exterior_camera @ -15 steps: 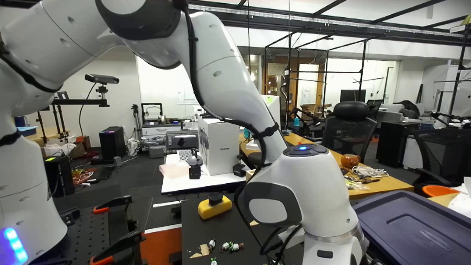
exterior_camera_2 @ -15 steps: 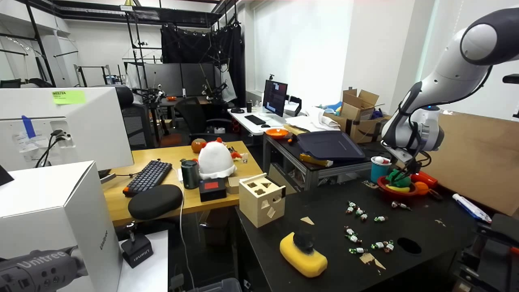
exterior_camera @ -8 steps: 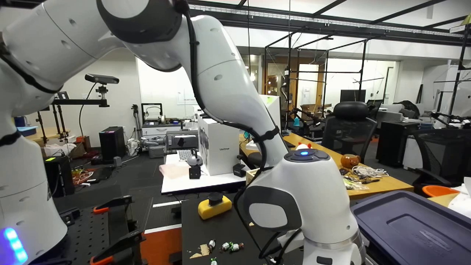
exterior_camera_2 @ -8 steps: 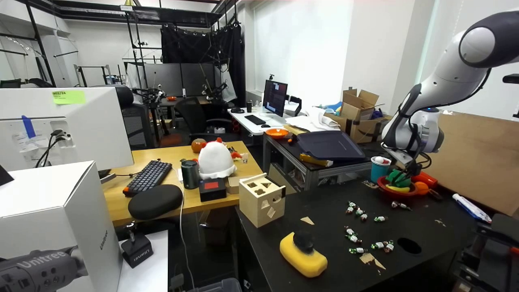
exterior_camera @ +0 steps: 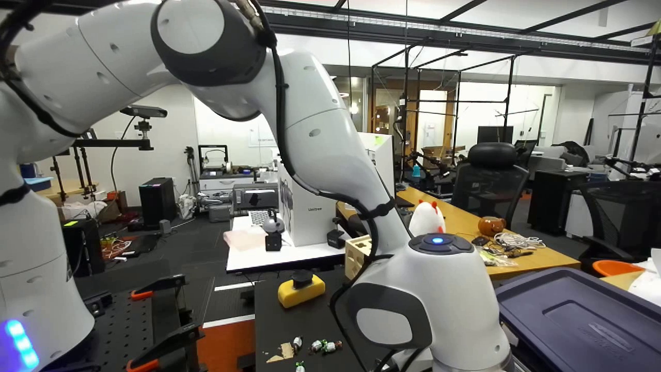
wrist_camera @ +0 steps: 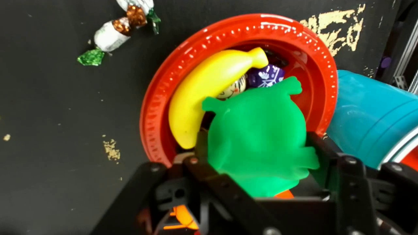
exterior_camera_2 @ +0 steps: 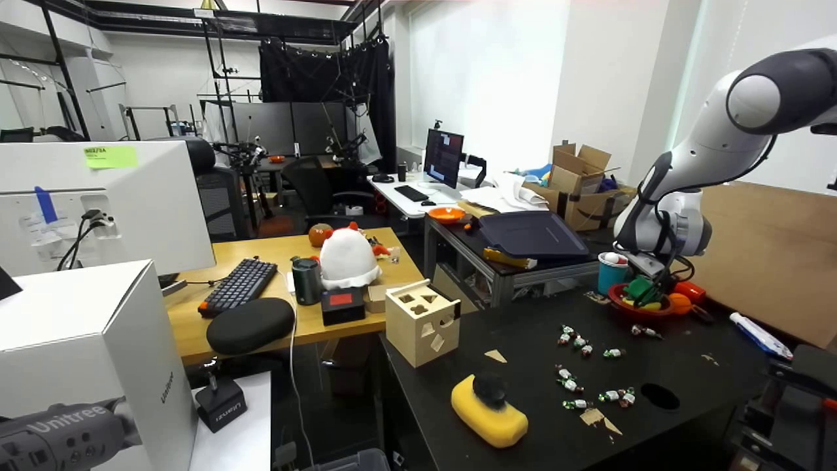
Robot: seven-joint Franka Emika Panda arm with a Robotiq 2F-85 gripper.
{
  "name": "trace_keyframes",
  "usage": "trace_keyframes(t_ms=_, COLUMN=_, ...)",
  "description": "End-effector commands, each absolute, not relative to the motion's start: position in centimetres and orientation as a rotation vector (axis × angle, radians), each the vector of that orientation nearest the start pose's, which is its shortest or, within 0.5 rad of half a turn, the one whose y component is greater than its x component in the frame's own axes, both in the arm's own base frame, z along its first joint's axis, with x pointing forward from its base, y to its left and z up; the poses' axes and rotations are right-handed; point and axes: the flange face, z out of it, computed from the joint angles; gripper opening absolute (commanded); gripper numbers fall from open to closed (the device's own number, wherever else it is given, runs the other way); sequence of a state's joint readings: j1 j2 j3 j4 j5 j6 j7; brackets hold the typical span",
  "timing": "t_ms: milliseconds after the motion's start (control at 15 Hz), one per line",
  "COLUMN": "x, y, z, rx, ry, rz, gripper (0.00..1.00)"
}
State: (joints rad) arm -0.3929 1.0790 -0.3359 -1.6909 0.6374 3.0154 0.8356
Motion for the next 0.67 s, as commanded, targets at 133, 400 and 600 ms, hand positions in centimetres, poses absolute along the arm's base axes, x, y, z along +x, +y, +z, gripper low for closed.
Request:
trace_keyframes(t_ms=133, x=48.1, y=-44.9, z=4.2, rx=-1.767, ry=2.656, rz=-0.617, gripper=0.31)
trace_keyframes(t_ms=400, x=47.5, y=-44.3, z=5.4, rx=-1.761, ry=2.657, rz=-0.639, gripper=0.02)
trace_keyframes(t_ms=600, x=46.1, y=-44.6, z=6.1, rx=-1.713, ry=2.704, rz=-0.641, gripper=0.04)
